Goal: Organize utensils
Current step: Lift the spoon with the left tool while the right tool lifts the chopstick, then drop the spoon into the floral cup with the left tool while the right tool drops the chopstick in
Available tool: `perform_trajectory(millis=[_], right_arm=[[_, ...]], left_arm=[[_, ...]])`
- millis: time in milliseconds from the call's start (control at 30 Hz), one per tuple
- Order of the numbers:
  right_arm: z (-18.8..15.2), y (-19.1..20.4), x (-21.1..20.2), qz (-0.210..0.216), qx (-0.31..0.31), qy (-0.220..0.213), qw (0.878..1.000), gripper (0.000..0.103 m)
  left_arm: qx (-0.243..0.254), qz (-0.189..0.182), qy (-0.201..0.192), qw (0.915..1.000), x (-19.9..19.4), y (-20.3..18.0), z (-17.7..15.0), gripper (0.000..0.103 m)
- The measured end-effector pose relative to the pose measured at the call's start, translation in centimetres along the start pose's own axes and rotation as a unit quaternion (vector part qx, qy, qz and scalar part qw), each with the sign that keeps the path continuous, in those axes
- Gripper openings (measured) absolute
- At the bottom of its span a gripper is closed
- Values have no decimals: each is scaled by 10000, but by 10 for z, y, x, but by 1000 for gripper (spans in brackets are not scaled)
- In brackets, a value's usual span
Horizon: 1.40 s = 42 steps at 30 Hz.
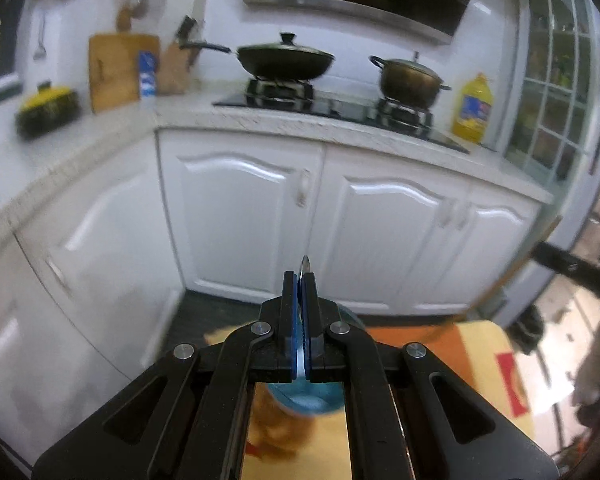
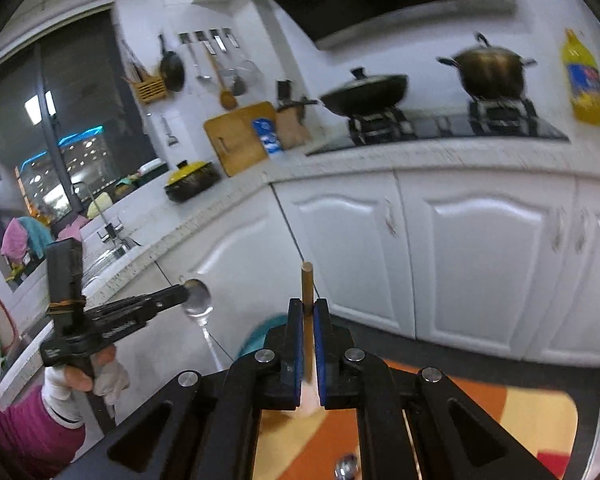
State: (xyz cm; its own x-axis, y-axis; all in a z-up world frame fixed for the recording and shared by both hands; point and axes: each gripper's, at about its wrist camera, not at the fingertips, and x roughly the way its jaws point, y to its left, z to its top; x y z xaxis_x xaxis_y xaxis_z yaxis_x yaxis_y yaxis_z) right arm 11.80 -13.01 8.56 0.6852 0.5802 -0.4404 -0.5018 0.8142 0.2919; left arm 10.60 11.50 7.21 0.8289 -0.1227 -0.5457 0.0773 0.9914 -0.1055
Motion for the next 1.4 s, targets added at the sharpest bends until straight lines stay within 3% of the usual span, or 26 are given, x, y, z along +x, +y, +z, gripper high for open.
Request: perform_trajectory(millis=[133,400,633,1000,1167,1400], right_arm=[[15,17,17,49,-250,21,9997,5],[30,22,34,144,-365,23,9992,5],[30,29,60,162,-448,132,9988,5],[44,31,67,276,-520,112,9982,5],[24,32,98,25,-681,357,9970,5],[-16,10,155,15,-286,1049,9941,5]], left_arm=[[83,333,-106,9994,15,10,10,0],[117,457,-195,9987,30,19,28,0],[375,802,-342,9955,39,15,32,0],[590,937,-102,9938,68,8,16,0],[746,1050,-41,9917,83,-3,0,0],[650,921,244,9933,101,-9,-18,1]])
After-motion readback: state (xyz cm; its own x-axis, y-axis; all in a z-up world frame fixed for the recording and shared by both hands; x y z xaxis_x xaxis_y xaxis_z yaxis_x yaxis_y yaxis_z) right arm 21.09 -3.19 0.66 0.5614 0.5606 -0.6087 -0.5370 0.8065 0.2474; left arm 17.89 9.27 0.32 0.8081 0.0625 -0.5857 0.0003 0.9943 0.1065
